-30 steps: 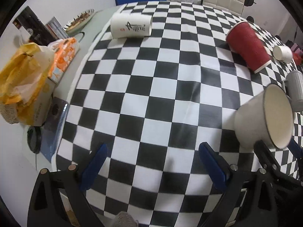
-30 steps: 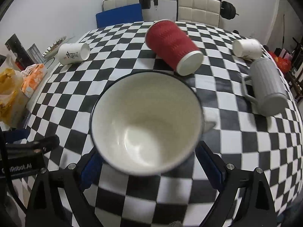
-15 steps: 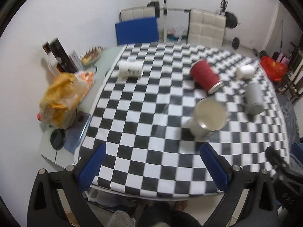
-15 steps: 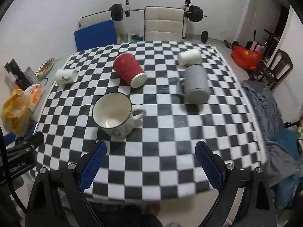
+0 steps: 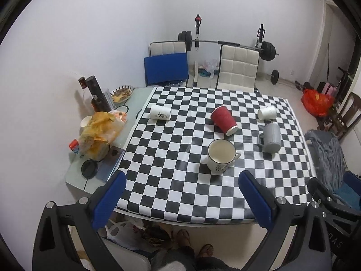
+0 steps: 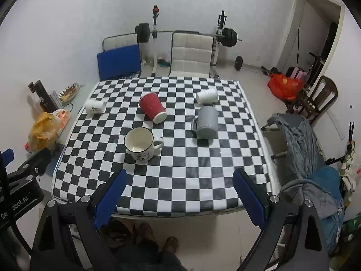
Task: Flip cup upright
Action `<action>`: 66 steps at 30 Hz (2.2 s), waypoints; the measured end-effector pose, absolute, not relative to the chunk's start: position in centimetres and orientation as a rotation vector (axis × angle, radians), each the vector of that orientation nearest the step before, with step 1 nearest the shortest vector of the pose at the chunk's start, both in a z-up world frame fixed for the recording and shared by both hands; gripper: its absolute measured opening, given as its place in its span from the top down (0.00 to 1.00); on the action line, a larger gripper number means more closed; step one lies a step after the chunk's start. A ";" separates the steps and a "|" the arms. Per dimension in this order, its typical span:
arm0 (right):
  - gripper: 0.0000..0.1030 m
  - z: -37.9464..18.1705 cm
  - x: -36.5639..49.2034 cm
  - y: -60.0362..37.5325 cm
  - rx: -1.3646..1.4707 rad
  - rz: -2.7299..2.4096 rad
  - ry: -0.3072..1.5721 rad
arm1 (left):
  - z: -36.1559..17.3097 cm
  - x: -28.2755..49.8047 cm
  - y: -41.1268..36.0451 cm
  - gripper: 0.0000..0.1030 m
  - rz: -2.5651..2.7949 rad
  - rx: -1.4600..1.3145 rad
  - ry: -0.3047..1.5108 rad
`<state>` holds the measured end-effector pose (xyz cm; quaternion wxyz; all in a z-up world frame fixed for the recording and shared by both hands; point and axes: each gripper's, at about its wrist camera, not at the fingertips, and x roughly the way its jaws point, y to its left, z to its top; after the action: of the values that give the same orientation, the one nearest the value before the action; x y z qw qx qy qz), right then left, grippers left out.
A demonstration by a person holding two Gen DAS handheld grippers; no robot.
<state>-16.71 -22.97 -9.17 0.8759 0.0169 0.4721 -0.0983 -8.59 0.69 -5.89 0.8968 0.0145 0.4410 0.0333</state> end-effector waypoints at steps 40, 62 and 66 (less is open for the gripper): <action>0.07 -3.5 -19.3 -22.4 0.068 -0.172 0.997 | -2.7 -11.6 0.9 0.01 0.077 0.052 0.947; 0.07 -2.8 -19.4 -22.4 0.063 -0.176 0.993 | -2.6 -11.6 1.0 0.01 0.075 0.051 0.944; 0.07 -2.8 -19.4 -22.5 0.064 -0.175 0.993 | -2.5 -11.6 1.1 0.01 0.076 0.051 0.942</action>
<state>-19.39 -22.48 -2.83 0.8751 0.0306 0.4757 -0.0838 -11.65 1.06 -2.52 0.8901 0.0246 0.4536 0.0365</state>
